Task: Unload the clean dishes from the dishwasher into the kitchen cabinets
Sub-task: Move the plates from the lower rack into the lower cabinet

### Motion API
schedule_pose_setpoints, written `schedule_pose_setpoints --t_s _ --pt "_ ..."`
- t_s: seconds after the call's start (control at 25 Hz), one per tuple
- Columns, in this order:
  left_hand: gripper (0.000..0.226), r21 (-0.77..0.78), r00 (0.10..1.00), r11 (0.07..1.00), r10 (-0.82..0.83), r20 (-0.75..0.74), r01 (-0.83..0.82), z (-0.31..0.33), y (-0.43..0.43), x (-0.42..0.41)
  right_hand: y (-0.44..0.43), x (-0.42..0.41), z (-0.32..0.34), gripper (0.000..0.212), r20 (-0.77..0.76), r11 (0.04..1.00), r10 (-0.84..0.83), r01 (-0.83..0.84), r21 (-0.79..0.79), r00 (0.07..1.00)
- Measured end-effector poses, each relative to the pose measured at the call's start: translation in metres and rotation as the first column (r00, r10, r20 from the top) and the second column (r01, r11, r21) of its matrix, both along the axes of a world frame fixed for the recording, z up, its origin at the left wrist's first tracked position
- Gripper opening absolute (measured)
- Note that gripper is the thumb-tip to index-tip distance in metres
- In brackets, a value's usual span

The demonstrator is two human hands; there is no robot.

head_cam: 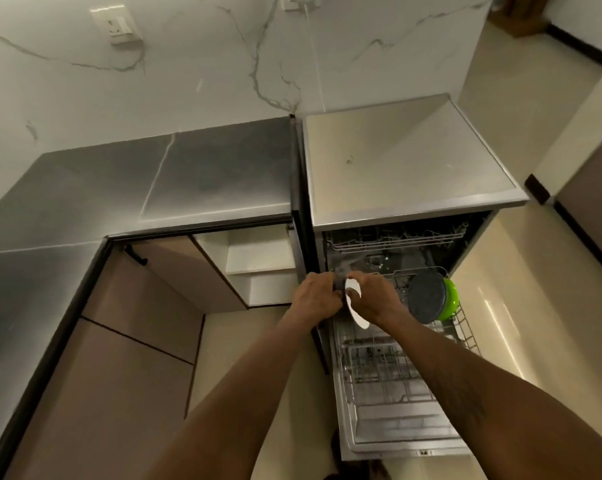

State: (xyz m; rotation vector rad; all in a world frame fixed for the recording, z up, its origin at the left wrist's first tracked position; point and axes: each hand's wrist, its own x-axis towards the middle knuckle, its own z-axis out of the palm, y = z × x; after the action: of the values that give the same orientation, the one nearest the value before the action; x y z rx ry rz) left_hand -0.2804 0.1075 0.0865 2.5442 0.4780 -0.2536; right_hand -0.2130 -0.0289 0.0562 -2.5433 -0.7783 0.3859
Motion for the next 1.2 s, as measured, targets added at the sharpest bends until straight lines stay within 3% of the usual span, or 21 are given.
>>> schedule_pose_setpoints --t_s 0.24,0.44,0.6,0.76,0.92,1.0,1.08,1.2 --pt "0.044 -0.076 0.990 0.991 0.103 -0.096 -0.111 -0.082 -0.036 0.053 -0.058 0.032 -0.046 0.038 -0.105 0.986 -0.168 0.166 -0.028 0.980" --pt "0.046 -0.107 0.959 0.966 0.213 -0.186 -0.235 -0.161 -0.052 0.093 -0.106 0.078 -0.103 0.036 -0.136 0.967 -0.255 0.255 -0.020 0.957" --pt "0.040 -0.161 0.869 0.866 0.427 -0.251 -0.473 -0.236 -0.056 0.134 -0.132 0.120 -0.182 0.026 -0.191 0.941 -0.337 0.337 -0.033 0.922" --pt "0.051 -0.151 0.779 0.787 0.528 -0.337 -0.599 -0.324 -0.055 0.170 -0.144 0.158 -0.258 0.008 -0.268 0.878 -0.476 0.472 -0.081 0.838" --pt "0.069 -0.180 0.721 0.712 0.599 -0.348 -0.679 -0.435 -0.036 0.190 -0.152 0.186 -0.318 0.014 -0.294 0.809 -0.579 0.580 -0.095 0.760" --pt "0.096 -0.175 0.661 0.646 0.665 -0.347 -0.743 -0.552 -0.008 0.191 -0.159 0.199 -0.347 0.023 -0.253 0.768 -0.629 0.638 -0.058 0.735" --pt "0.114 -0.190 0.600 0.575 0.706 -0.376 -0.796 -0.597 0.000 0.196 -0.169 0.214 -0.374 0.029 -0.251 0.720 -0.674 0.694 -0.011 0.695" --pt "0.069 -0.169 0.615 0.595 0.721 -0.319 -0.786 -0.528 -0.024 0.205 -0.179 0.236 -0.402 0.036 -0.242 0.653 -0.734 0.758 0.006 0.634"
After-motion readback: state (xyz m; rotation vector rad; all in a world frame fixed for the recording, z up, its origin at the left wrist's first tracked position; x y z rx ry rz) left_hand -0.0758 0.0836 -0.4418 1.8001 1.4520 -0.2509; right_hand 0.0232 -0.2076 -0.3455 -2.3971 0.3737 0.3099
